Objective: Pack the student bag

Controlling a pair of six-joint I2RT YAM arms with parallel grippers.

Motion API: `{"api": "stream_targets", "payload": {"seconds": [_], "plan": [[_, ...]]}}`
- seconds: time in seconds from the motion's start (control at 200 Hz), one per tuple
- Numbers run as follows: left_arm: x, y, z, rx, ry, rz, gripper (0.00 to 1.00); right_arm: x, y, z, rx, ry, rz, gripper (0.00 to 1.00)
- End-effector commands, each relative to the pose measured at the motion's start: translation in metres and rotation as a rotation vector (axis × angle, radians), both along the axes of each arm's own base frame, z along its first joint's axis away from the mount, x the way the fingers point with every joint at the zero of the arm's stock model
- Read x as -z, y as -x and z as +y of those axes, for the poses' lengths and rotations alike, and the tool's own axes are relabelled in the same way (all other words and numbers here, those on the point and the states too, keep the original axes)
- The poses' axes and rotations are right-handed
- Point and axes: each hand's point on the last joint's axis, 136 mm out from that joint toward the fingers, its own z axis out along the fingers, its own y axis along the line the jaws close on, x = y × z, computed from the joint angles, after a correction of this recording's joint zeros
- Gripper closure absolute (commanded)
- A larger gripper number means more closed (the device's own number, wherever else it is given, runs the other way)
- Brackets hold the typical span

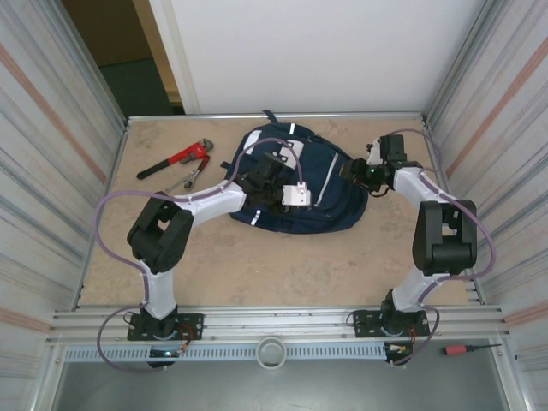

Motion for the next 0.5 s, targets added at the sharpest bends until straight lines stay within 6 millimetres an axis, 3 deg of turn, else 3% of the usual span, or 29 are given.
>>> {"api": "stream_targets", "payload": {"seconds": [0.0,0.16,0.276,0.496], "plan": [[-0.006,0.016,-0.014,-0.027,0.106,0.178,1.00,-0.027,0.015,0.002,0.005,0.027,-0.103,0.44],[-0.003,0.016,-0.011,-0.073,0.115,0.246,1.00,-0.034,0.055,0.031,-0.065,0.086,-0.198,0.40],[-0.013,0.015,-0.010,-0.086,0.163,0.290,1.00,-0.037,0.080,0.050,-0.098,0.138,-0.308,0.38],[-0.030,0.015,-0.014,-0.074,0.248,0.352,1.00,-0.030,0.116,0.093,-0.194,0.158,-0.446,0.47]]}}
